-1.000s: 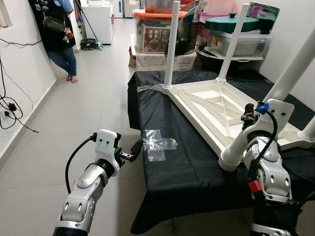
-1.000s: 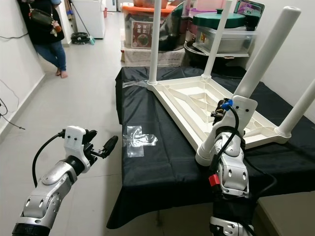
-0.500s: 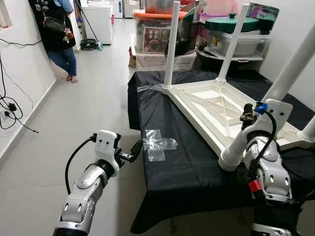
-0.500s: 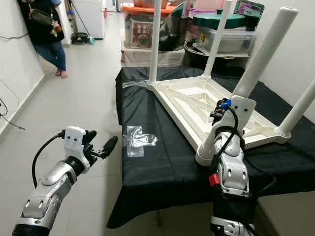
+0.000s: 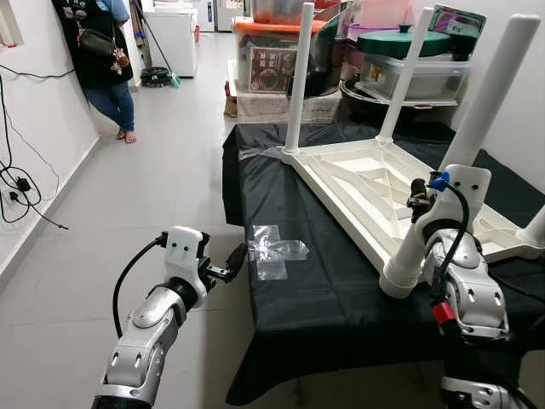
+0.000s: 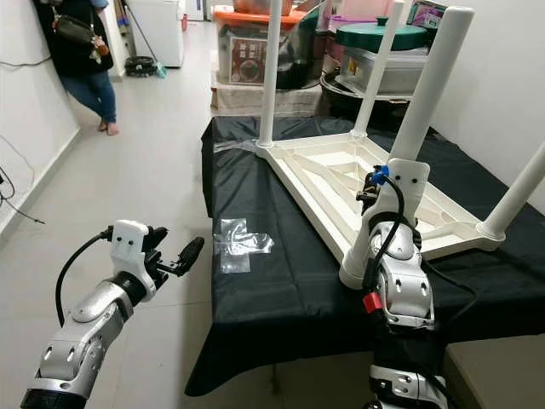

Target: Building children table

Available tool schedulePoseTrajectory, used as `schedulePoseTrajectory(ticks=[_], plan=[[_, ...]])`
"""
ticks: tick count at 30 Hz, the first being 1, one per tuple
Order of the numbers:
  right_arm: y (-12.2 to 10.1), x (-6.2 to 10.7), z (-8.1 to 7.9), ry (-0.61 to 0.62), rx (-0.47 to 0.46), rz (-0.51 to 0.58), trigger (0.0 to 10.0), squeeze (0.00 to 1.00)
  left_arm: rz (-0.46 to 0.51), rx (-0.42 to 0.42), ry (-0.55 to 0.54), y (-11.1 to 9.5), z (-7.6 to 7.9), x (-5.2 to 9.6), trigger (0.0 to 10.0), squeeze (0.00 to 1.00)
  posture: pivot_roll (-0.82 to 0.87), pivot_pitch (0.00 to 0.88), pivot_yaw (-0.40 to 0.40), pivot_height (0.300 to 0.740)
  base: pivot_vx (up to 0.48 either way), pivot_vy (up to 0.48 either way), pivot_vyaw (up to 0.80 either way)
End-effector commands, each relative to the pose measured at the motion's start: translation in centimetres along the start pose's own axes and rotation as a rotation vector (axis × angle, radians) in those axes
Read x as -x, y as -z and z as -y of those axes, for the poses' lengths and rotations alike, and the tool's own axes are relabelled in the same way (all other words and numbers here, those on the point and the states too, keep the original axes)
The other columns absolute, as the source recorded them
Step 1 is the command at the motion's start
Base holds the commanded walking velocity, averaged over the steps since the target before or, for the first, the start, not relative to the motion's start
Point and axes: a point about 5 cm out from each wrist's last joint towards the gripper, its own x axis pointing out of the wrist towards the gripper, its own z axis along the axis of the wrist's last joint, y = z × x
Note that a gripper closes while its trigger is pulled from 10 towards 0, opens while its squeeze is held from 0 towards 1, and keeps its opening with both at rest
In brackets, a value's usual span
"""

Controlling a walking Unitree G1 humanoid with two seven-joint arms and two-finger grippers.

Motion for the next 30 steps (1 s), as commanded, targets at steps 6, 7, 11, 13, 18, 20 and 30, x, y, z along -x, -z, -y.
schedulePoseTrajectory(ticks=[6, 7, 11, 13, 18, 20, 30], plan=[[2.2, 0.2, 0.3, 0.014, 0.008, -0.113, 10.0, 0.01, -0.005, -0.009, 0.014, 0.1, 0.3, 0.1, 10.0, 0.0, 0.04, 0.0, -0.076, 0.74, 0.0, 0.0, 0.0], [2.2, 0.2, 0.3, 0.015, 0.007, -0.114, 10.0, 0.01, -0.005, -0.008, 0.014, 0.1, 0.4, 0.1, 10.0, 0.0, 0.04, 0.0, -0.076, 0.74, 0.0, 0.0, 0.0], [2.2, 0.3, 0.4, 0.022, 0.003, -0.112, 10.0, 0.02, -0.004, -0.008, 0.017, 0.1, 0.4, 0.0, 10.0, 0.0, 0.04, 0.0, -0.075, 0.74, 0.0, 0.0, 0.0], [2.2, 0.3, 0.4, 0.023, 0.001, -0.111, 10.0, 0.01, -0.005, -0.009, 0.018, 0.1, 0.3, 0.0, 10.0, 0.0, 0.04, 0.0, -0.074, 0.74, 0.0, 0.0, 0.0], [2.2, 0.3, 0.4, 0.024, 0.0, -0.11, 10.0, 0.02, -0.005, -0.01, 0.017, 0.1, 0.3, 0.0, 10.0, 0.0, 0.04, 0.0, -0.075, 0.74, 0.0, 0.0, 0.0], [2.0, 0.2, 0.5, 0.028, -0.005, -0.1, 10.0, 0.02, -0.005, -0.012, 0.017, 0.1, 0.3, 0.0, 10.0, 0.0, 0.04, 0.0, -0.075, 0.74, 0.0, 0.0, 0.0], [1.1, 0.3, 0.6, 0.043, -0.05, -0.057, 10.0, 1.0, -0.004, -0.015, 0.023, 0.0, 0.4, 0.0, 10.0, 0.0, 0.04, 0.0, -0.07, 0.74, 0.0, 0.0, 0.0]])
